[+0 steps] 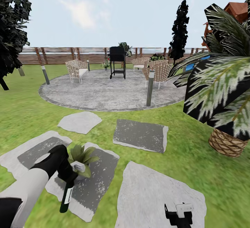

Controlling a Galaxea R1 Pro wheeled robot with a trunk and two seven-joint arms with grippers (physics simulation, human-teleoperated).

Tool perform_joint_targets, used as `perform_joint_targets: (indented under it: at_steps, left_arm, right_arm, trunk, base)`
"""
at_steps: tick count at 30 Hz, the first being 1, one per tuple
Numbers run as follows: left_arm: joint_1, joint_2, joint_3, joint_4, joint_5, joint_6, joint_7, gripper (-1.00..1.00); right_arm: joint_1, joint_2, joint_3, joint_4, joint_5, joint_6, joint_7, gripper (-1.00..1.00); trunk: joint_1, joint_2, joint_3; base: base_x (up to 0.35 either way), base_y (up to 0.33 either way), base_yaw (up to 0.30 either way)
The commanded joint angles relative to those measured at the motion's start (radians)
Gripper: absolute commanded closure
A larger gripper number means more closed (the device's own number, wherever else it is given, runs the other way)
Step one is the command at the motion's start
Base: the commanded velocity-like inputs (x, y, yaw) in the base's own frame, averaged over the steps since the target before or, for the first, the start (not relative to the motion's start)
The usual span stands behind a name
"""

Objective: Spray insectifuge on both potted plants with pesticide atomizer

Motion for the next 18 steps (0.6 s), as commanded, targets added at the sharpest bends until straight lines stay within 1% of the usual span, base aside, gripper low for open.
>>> perform_joint_targets:
  at_steps: [1,2,3,5,9,18]
  left_arm:
    - [-0.001,0.001,-0.004,-0.002,-0.022,0.009,-0.023,1.00]
    - [-0.001,0.001,-0.004,-0.002,-0.036,0.009,-0.031,1.00]
    - [-0.002,0.001,-0.005,-0.002,-0.060,0.009,-0.039,1.00]
    - [-0.002,0.002,-0.005,0.000,-0.086,0.009,-0.043,1.00]
    - [0.004,0.002,-0.005,0.005,-0.096,0.009,-0.045,1.00]
    - [0.012,0.002,-0.008,0.009,-0.097,0.009,-0.045,1.00]
  right_arm:
    - [-0.001,0.000,-0.004,0.001,0.011,-0.003,-0.006,-1.00]
    - [-0.001,0.000,-0.004,0.001,0.011,-0.003,-0.006,-1.00]
    - [-0.001,0.000,-0.004,0.001,0.012,-0.003,-0.005,-1.00]
    - [-0.001,0.000,-0.004,0.001,0.013,-0.003,-0.004,-1.00]
    - [-0.001,-0.001,-0.004,0.001,0.014,-0.003,-0.004,-1.00]
    - [-0.001,-0.003,-0.004,0.001,0.015,-0.003,-0.004,-1.00]
  trunk:
    - [0.000,0.000,-0.001]
    - [0.000,0.000,-0.001]
    - [0.000,0.000,-0.001]
    - [0.000,0.000,-0.001]
    - [0.000,0.000,-0.001]
    - [0.000,0.000,-0.001]
  base:
    - [0.000,0.000,0.000]
    - [0.000,0.000,0.000]
    - [0.000,0.000,0.000]
    - [0.048,0.000,0.000]
    - [0.226,0.000,0.000]
    - [0.324,0.000,0.000]
